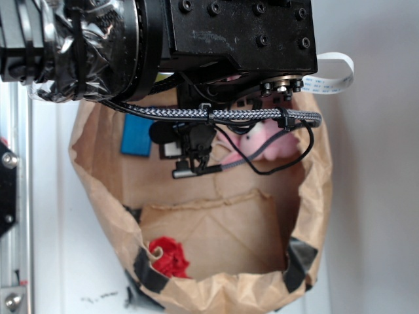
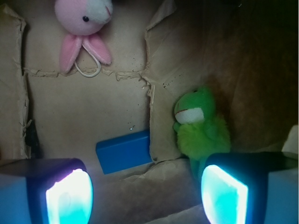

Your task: Grab the green animal.

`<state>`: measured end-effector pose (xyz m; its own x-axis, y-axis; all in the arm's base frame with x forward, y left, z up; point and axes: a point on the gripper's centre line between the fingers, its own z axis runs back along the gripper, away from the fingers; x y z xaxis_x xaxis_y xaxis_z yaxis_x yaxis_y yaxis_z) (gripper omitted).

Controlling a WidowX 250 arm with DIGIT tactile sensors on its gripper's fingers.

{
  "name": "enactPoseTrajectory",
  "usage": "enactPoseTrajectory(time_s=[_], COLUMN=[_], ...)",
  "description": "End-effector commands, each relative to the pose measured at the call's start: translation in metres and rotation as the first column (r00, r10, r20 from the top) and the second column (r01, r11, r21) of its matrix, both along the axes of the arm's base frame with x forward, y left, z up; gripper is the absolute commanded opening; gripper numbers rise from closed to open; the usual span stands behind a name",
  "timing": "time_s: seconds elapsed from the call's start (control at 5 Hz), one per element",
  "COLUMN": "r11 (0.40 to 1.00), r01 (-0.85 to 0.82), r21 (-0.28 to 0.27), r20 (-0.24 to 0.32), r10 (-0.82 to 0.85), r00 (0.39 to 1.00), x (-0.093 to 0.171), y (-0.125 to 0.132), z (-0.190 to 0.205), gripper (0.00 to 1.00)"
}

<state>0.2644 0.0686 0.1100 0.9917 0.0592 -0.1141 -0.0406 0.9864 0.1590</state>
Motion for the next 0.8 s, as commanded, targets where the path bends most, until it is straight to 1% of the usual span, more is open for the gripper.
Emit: enactPoseTrajectory(time_s=[0.0,0.2,0.4,0.6], r11=[0.998,0.996,0.991,0.991], r01=[0.027,0.076,0.115,0.107], r21=[0.054,0.038,0.066,0.085], r20=[0.045,0.021,0.006,-0.005], r10=[-0.030,-0.077,-0.116,-0.107], r00=[0.999,0.997,0.993,0.994], x=[0.003,-0.002,-0.008,0.000], y=[0.006,0.011,0.012,0.016], z=[-0.009,-0.010,-0.030,-0.048], gripper=[1.00,1.00,1.00,1.00])
